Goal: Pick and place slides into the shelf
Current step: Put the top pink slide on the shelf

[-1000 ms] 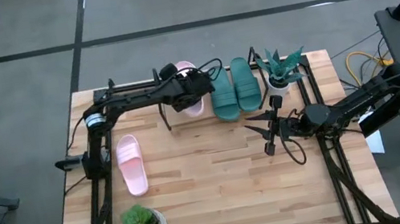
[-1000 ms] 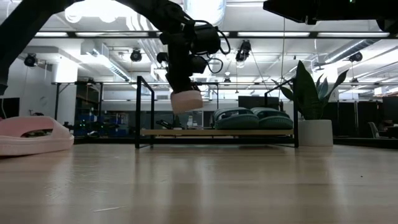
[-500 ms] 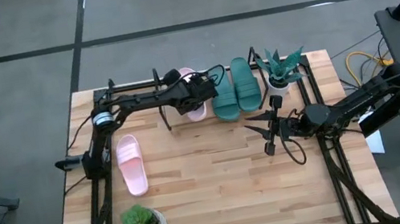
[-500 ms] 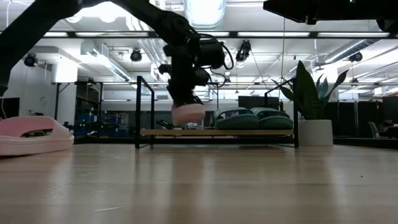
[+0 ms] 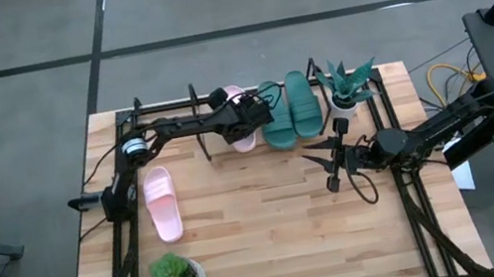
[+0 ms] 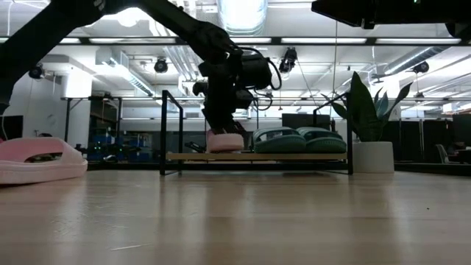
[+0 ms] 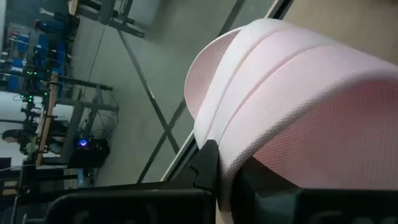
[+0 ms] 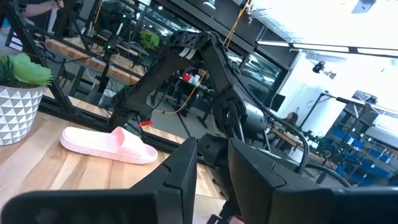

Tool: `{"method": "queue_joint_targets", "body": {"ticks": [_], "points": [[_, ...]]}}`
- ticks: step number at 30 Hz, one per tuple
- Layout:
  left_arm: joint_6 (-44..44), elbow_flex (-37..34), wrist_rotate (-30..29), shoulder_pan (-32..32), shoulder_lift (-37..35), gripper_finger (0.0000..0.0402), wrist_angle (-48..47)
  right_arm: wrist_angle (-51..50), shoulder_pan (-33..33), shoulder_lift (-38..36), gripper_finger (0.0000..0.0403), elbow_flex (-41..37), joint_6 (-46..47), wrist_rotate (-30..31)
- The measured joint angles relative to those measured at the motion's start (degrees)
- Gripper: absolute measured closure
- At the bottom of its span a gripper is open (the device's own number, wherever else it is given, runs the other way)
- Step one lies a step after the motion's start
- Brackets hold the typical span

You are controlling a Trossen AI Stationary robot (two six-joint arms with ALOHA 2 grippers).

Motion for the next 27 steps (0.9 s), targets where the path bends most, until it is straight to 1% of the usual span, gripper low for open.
{"method": "queue_joint_targets", "body": {"ticks": [15,17,20,23,27], "points": [[0.3,1.1,3.9,-0.2,0.2,0.0401,2.1,0.0,0.0,0.0,0.0321,0.0,-0.1,0.0],[0.8,1.1,4.1,-0.2,0.2,0.0401,2.0,0.0,0.0,0.0,0.0321,0.0,-0.2,0.0],[4.0,1.1,4.3,-0.3,0.1,0.0400,2.0,0.0,0.0,0.0,0.0321,0.0,-0.2,0.0],[7.8,1.1,5.1,-0.7,-0.4,0.0381,2.0,0.0,0.0,0.0,0.0321,0.0,-0.2,0.0],[13.1,0.9,7.2,-1.5,-1.7,0.0330,1.6,0.0,0.0,0.0,0.0321,0.0,-0.2,0.0]]}}
